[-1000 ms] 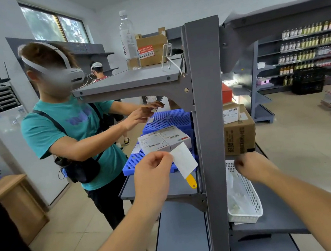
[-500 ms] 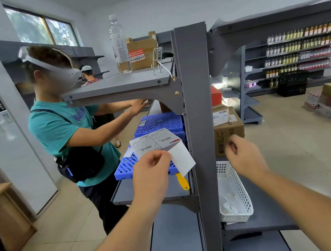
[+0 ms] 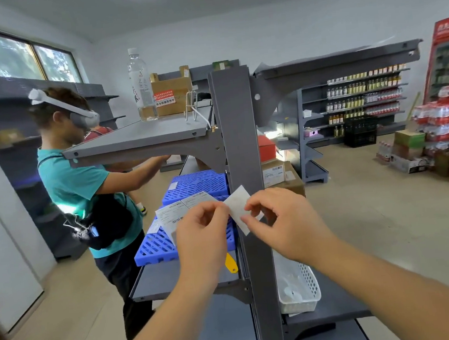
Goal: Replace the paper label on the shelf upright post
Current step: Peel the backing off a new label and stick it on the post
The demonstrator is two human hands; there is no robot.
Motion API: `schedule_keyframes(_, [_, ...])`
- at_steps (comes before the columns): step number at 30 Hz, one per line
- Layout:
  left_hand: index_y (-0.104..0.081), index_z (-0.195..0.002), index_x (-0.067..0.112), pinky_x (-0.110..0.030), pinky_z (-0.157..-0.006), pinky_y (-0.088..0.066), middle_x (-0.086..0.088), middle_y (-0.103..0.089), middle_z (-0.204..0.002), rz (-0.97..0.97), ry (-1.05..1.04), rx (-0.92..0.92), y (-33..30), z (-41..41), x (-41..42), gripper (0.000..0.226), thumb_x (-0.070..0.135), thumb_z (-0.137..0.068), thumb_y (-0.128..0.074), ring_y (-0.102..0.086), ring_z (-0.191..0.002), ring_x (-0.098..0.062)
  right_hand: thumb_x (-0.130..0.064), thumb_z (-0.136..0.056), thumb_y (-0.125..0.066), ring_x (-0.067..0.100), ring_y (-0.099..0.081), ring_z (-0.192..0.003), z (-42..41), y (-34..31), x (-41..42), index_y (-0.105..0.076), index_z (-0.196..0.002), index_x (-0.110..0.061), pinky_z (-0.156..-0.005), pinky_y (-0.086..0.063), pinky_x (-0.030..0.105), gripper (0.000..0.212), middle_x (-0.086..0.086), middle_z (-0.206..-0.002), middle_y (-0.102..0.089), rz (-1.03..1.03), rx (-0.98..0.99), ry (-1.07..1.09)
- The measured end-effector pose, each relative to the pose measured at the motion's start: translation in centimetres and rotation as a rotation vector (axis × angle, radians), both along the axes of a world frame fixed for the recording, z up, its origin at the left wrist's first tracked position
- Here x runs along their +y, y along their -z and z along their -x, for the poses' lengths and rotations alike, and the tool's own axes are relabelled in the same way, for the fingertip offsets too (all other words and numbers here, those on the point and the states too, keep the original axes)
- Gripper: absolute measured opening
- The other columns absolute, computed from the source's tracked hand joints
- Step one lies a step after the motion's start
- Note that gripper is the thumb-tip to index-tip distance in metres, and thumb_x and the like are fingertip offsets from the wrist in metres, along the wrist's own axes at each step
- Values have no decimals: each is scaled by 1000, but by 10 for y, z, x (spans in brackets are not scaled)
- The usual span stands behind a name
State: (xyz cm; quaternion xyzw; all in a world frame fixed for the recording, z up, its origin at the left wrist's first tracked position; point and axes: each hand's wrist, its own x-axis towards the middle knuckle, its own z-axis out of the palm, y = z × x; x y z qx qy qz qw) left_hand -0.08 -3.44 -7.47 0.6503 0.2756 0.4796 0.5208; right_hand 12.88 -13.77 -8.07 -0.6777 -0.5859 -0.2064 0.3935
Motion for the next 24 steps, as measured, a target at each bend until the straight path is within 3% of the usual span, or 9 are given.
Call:
schedule_keyframes(4, [-77, -76, 20, -23, -67, -55, 6, -76, -73, -9, 29, -31, -4, -3, -6, 21, 6, -88, -68, -69, -72, -7, -56, -89, -59, 5, -52, -75, 3, -1, 1, -71, -94, -26, -64, -51, 26, 33, -14, -83, -66, -6, -81, 86])
schedule_keyframes(9, [-79, -79, 20, -25, -71, -58, 1, -79, -79, 0, 52, -52, -8, -5, -9, 19, 7, -89, -69, -73, -79, -16, -42, -89, -70, 7, -49, -70, 6, -8, 1, -72, -88, -24, -61, -46, 24, 18, -12, -78, -69, -64, -123, 141])
schedule_keyframes(13, [-80, -82, 18, -24, -73, -58, 0, -80, -79, 2, 85, -56, -11, -6, -9, 16, 7, -89, -69, -75, -80, -15, -45, -88, -69, 8, -52, -69, 9, -13, 1, -73, -87, -24, -60, -48, 24, 22, -12, -76, -69, -53, -131, 146])
schedule_keyframes(16, [-81, -84, 18, -27, -78, -59, 0, -80, -83, 0, 101, -66, -12, -4, -8, 13, 12, -89, -71, -76, -85, -17, -38, -91, -70, 4, -47, -69, 10, -14, 0, -73, -88, -25, -61, -46, 23, 15, -14, -76, -67, -78, -101, 143])
schedule_keyframes(21, [-79, -89, 18, -16, -70, -57, -2, -79, -89, -23, 185, -84, -13, 0, -7, 13, 16, -95, -68, -69, -79, -7, -29, -97, -65, 8, -58, -73, 9, -21, -5, -75, -92, -24, -66, -54, 31, 13, -13, -78, -70, -84, -38, 123])
schedule_keyframes(24, [-75, -90, 19, -12, -63, -55, 2, -78, -83, -31, 135, -66, -14, -3, -2, 10, 15, -95, -68, -70, -74, -3, -28, -98, -65, 8, -64, -74, 4, -26, -5, -76, -93, -21, -64, -54, 23, 14, -15, -80, -70, -145, 153, 92])
